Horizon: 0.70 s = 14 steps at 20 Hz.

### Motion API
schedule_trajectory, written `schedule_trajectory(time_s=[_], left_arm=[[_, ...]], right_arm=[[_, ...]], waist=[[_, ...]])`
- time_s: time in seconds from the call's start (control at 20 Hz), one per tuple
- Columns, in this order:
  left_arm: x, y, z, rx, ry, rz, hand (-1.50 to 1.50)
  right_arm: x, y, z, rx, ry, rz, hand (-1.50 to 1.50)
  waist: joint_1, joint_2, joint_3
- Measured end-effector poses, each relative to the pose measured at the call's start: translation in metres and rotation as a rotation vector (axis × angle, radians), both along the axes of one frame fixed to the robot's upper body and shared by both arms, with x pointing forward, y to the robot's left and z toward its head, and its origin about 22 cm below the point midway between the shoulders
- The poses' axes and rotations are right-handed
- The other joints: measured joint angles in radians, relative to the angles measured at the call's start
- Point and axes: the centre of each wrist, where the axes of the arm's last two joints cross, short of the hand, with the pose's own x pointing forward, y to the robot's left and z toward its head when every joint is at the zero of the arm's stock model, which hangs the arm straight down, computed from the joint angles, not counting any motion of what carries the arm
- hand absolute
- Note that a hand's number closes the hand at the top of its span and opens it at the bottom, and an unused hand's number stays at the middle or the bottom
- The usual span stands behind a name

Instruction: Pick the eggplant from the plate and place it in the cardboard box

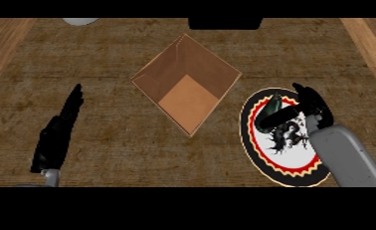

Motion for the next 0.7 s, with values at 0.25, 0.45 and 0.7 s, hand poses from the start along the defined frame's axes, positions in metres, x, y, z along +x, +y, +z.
schedule_trajectory(time_s=[0.25, 0.45, 0.7], left_arm=[[0.009, 0.004, 0.0, 0.007, -0.002, 0.01, 0.0], [0.001, -0.001, -0.001, 0.01, -0.006, 0.014, 0.0], [0.003, 0.006, 0.002, 0.008, -0.006, 0.012, 0.0]], right_arm=[[0.0, 0.004, -0.006, 0.003, 0.004, -0.005, -1.5], [0.003, 0.005, -0.016, 0.006, 0.017, -0.022, -1.5], [0.006, 0.01, -0.024, 0.012, 0.029, -0.021, -1.5]], waist=[[-0.001, 0.0, 0.0], [0.002, 0.0, 0.0], [0.002, 0.0, 0.0]])
